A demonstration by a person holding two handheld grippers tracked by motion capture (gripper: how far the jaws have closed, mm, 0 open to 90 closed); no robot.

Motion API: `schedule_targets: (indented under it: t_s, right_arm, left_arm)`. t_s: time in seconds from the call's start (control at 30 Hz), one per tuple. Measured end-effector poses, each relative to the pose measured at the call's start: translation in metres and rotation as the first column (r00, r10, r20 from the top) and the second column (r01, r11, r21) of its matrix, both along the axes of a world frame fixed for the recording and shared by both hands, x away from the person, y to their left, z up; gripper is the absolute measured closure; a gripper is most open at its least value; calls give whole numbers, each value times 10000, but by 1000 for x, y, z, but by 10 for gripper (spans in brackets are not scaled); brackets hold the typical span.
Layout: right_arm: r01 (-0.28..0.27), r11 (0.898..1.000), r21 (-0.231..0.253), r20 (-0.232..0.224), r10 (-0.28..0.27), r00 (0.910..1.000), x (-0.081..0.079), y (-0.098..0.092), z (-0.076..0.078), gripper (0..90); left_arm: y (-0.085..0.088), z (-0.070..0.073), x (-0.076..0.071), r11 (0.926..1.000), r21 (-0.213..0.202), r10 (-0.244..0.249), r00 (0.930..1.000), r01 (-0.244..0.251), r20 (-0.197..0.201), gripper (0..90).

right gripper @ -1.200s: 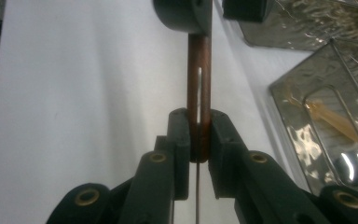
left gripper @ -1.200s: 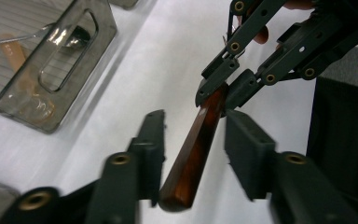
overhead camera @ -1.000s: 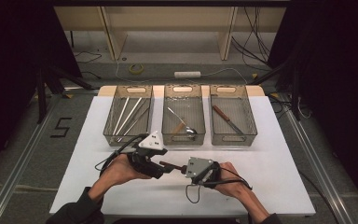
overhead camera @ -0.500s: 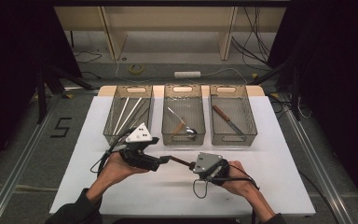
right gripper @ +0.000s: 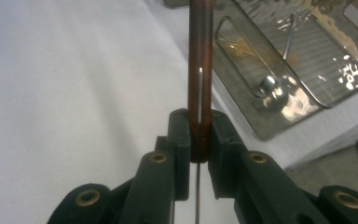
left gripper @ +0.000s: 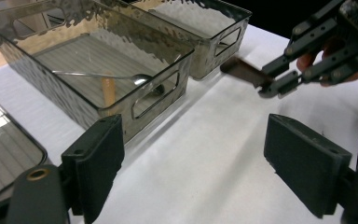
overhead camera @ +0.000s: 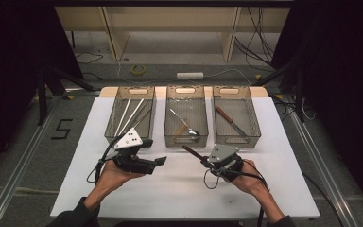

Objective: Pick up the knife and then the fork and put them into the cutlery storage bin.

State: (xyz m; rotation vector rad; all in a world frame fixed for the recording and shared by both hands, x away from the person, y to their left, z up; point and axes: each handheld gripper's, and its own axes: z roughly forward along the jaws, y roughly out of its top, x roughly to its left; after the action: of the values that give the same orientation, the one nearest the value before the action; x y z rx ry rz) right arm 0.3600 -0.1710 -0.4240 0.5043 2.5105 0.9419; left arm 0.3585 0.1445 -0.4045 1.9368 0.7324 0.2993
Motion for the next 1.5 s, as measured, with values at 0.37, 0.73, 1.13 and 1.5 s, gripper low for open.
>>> schedule_targets:
  t_s: [0.37, 0.73, 1.13, 1.5]
  right_arm:
    - [947, 9923, 799, -496, -909, 9946, 9, -19, 6, 811]
    - [1776, 9767, 1205, -820, -1685, 9823, 15, -34, 11, 811]
    - [2667, 9453, 1880, -1147, -2486, 9618, 26, -52, 24, 811]
    - [3280, 9180, 2229, -1380, -3034, 9428, 49, -66, 41, 810]
  left_arm:
    - [12, -16, -14, 9997, -232, 70, 9997, -65, 229, 193]
    - [22, -27, -19, 9993, -169, 338, 9994, -337, 41, 182]
    - [24, -27, -27, 9976, -512, 467, 9989, -465, 28, 167]
    - [24, -29, -29, 9979, -409, 493, 9987, -497, -95, 154]
